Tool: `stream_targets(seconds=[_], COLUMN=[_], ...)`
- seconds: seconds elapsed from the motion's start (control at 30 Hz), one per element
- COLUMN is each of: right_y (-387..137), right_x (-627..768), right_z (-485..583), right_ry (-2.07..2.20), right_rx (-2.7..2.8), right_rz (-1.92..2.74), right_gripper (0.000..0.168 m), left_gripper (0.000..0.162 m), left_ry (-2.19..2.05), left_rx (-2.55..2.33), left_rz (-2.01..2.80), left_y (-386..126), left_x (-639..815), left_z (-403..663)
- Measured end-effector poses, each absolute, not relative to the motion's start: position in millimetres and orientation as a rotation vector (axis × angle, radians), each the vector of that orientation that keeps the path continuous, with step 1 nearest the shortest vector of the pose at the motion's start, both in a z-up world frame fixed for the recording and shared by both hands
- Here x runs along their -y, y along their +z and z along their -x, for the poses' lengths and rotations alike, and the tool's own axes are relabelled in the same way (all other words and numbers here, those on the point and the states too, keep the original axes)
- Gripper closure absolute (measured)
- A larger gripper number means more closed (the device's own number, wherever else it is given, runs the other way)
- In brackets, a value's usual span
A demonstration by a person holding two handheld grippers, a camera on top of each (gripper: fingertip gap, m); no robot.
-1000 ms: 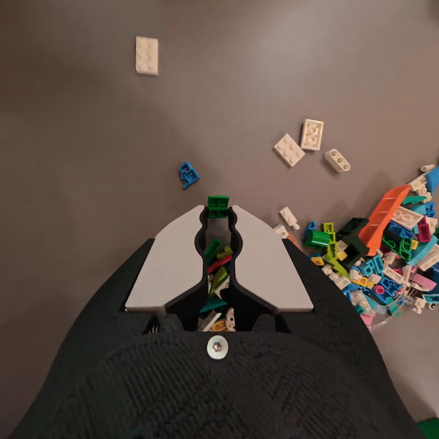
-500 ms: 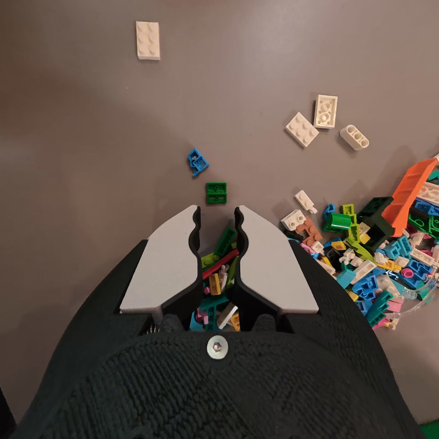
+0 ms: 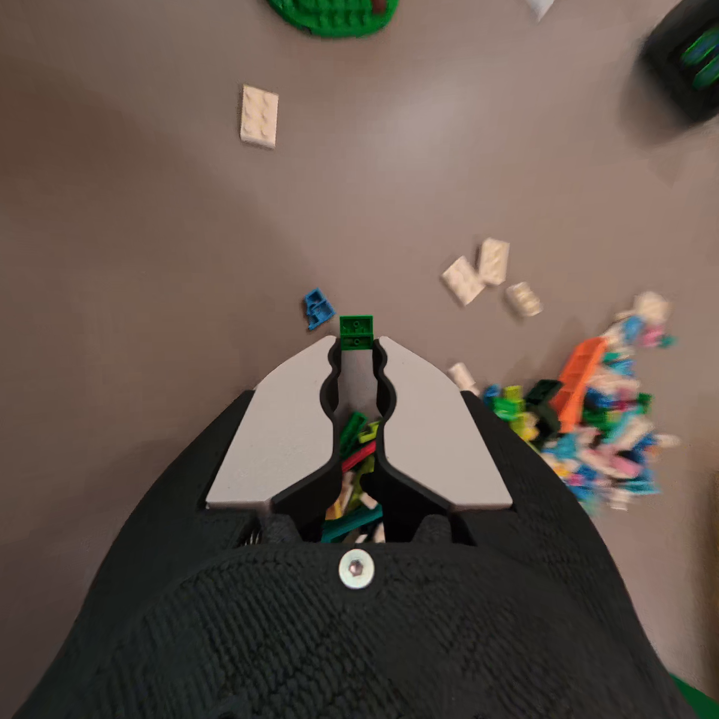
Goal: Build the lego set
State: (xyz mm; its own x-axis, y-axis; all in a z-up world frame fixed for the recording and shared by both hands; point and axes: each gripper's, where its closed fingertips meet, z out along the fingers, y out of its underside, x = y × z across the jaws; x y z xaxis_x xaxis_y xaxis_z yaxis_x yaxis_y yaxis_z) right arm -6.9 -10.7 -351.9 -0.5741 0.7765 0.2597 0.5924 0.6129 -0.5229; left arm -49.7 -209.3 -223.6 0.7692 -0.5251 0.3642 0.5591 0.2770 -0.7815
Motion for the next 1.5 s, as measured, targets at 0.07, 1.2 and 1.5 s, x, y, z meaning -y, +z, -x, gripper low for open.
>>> stream_targets(seconds=[0.07,1.2,1.5], right_y=[-331,-229,-248], right_x=[9,96,125], right_z=[19,48,60], right_ry=[0.39,-0.285,-0.283], right_rx=[2.218,1.386,1.436], right_rz=[0.824,-0.333,-0.57], right_gripper=[0.154,0.155,0.154], left_gripper=[0.146,0.146,0.146], left_ry=[-0.73,-0.745,-0.722], left_rx=[0.037,0.039,0.068], left_rz=[1.065,1.049,1.035], left_y=[-224,-222,-221], left_x=[209,213,214], left_z=[50,49,54])
